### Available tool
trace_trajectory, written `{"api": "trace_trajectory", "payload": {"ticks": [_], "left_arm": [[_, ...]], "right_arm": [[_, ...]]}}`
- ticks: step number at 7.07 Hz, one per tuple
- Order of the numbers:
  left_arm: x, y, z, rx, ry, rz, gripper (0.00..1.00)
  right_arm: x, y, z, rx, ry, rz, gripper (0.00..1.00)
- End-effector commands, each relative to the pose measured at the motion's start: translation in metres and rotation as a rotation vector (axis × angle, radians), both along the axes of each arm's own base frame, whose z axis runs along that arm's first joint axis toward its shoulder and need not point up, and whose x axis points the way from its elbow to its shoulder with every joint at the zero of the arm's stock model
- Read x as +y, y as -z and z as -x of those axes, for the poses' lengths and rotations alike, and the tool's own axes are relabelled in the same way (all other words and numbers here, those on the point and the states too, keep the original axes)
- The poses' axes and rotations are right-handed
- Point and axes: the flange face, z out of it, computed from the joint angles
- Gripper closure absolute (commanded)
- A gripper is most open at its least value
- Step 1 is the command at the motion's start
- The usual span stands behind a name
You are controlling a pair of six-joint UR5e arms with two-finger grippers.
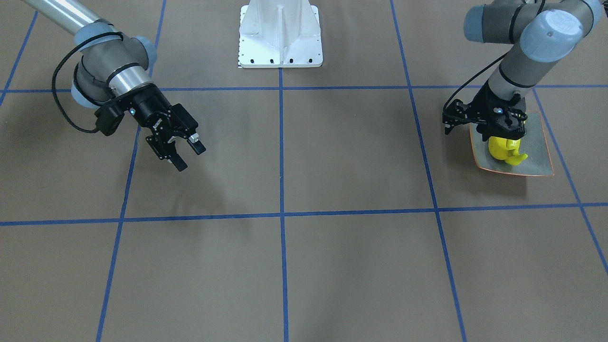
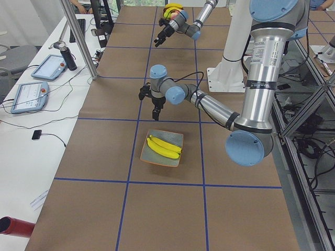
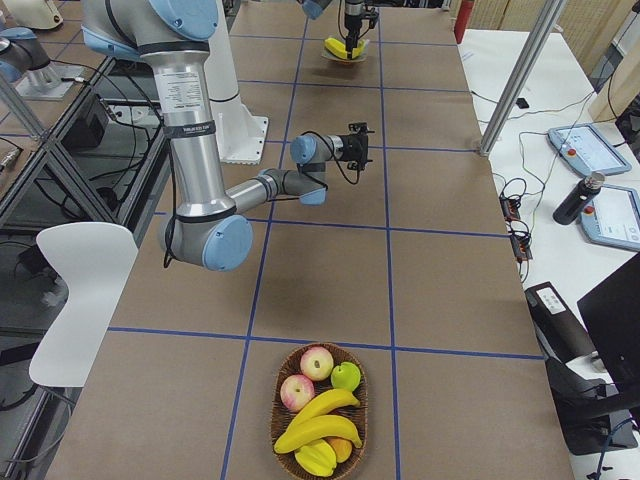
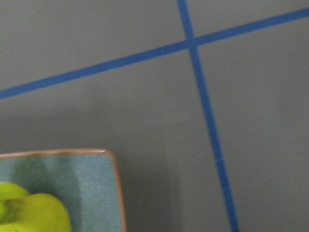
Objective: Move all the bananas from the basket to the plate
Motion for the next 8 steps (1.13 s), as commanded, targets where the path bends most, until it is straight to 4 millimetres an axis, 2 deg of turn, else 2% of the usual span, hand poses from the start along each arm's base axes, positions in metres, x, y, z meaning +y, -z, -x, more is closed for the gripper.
{"api": "trace_trajectory", "payload": {"ticks": [1,2,4,5,6,8], "left_arm": [[-0.008,0.012,-0.006,0.003,0.016,0.007,0.00],[-0.009,0.010,-0.008,-0.001,0.015,0.012,0.00],[-0.011,0.007,-0.010,-0.004,0.015,0.015,0.00],[-0.010,0.008,-0.010,-0.003,0.015,0.014,0.00],[-0.011,0.007,-0.010,-0.004,0.015,0.015,0.00],[-0.010,0.007,-0.010,-0.004,0.013,0.015,0.00]], "right_arm": [[-0.054,-0.043,-0.094,0.146,0.085,-0.034,0.00],[-0.070,-0.076,-0.142,0.205,0.082,-0.018,0.00],[-0.095,-0.151,-0.280,0.354,0.124,-0.003,0.00],[-0.097,-0.192,-0.339,0.406,0.125,0.025,0.00],[-0.081,-0.231,-0.377,0.465,0.108,0.045,0.00],[-0.025,-0.303,-0.433,0.653,0.107,0.063,0.00]]}}
